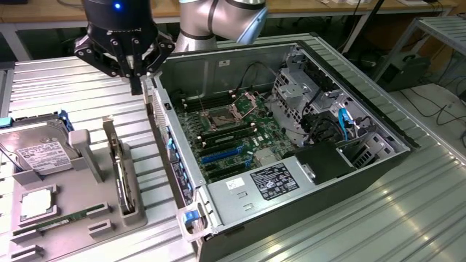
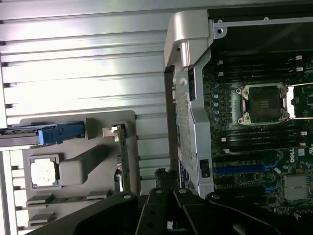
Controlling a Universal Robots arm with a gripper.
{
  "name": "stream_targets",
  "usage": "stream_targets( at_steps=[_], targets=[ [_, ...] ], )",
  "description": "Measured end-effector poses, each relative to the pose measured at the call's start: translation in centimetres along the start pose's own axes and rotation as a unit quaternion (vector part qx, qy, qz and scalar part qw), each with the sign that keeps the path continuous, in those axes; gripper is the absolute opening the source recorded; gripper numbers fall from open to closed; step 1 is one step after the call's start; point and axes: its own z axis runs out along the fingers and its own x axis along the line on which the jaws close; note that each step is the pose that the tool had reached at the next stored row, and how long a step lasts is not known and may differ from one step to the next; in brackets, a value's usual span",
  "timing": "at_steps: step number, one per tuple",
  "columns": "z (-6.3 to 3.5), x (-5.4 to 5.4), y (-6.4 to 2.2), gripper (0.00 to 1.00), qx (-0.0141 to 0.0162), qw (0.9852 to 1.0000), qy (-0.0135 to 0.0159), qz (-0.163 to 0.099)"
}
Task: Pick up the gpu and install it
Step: 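Reach for the gpu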
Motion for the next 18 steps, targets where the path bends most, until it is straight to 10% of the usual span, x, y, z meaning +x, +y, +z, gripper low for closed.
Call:
stream_targets(
  at_steps=[18],
  targets=[
    [-0.15,5.4,-0.59,0.11,0.0000,1.0000,0.0000,0.000]
  ],
)
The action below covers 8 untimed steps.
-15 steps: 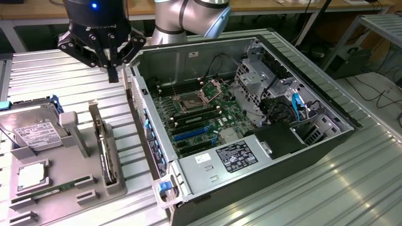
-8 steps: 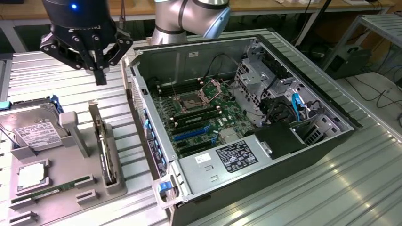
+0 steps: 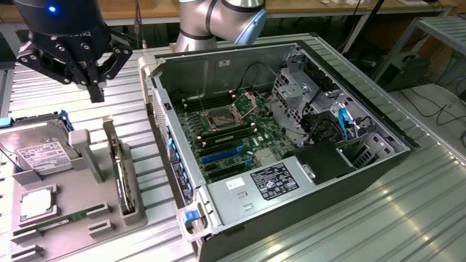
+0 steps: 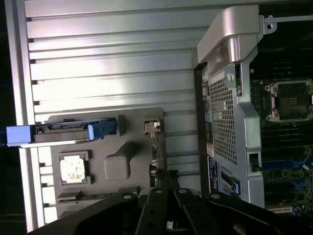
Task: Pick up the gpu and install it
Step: 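Reach for the gpu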
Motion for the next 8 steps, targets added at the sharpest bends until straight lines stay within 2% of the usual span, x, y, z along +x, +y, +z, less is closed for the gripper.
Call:
stream_targets(
  at_steps=[2,4,8],
  targets=[
    [-0.06,1.8,-0.21,0.11,0.0000,1.0000,0.0000,0.000],
    [-0.07,2.2,-0.25,0.11,0.0001,1.0000,0.0001,0.000],
    [-0.07,2.2,-0.24,0.11,0.0000,1.0000,0.0000,0.000]
  ],
)
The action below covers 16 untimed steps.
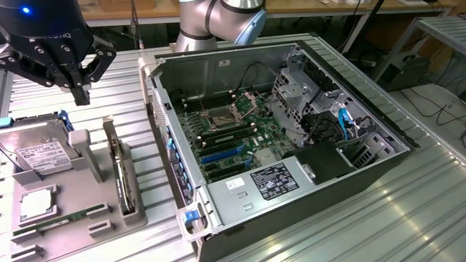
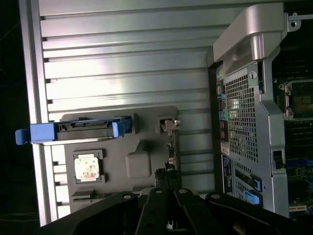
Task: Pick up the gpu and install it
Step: 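Reach for the gpu, then pick up the gpu and move the gpu toward the slot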
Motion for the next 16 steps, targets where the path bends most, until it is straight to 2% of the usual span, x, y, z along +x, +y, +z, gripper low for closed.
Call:
stream_targets(
  at_steps=[10,12,13,16],
  targets=[
    [0.00,0.00,0.00,0.11,0.0000,1.0000,0.0000,0.000],
    [0.00,0.00,0.00,0.24,0.0000,1.0000,0.0000,0.000],
    [0.00,0.00,0.00,0.24,0.0000,1.0000,0.0000,0.000],
    [0.00,0.00,0.00,0.42,0.0000,1.0000,0.0000,0.000]
  ],
)
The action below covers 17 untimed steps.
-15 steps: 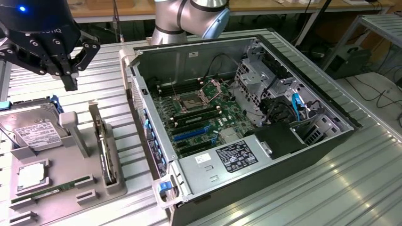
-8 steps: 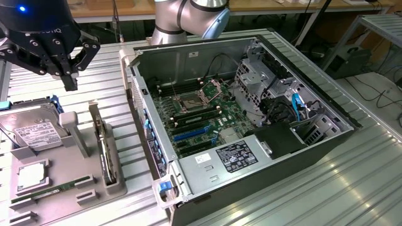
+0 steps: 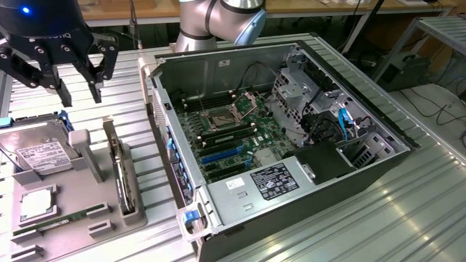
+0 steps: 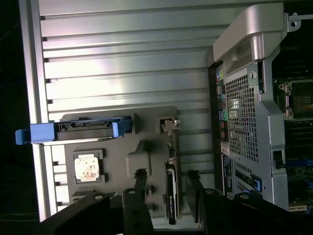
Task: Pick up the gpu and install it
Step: 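Pick up the gpu and move the gpu toward the slot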
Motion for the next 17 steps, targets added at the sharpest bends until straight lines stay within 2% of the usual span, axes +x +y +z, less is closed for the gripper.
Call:
stream_targets(
  at_steps=[4,5,6,13,17],
  targets=[
    [0.00,0.0,0.00,0.65,0.0000,1.0000,0.0000,0.000],
    [0.00,0.0,0.00,0.65,0.0000,1.0000,0.0000,-0.001],
    [0.00,0.0,0.00,0.73,0.0000,1.0000,0.0001,-0.002],
    [0.04,0.0,-0.27,0.73,-0.0009,0.9994,0.0015,-0.034],
    [0.00,-0.1,-1.59,0.73,-0.0019,0.9994,0.0015,-0.035]
  ],
)
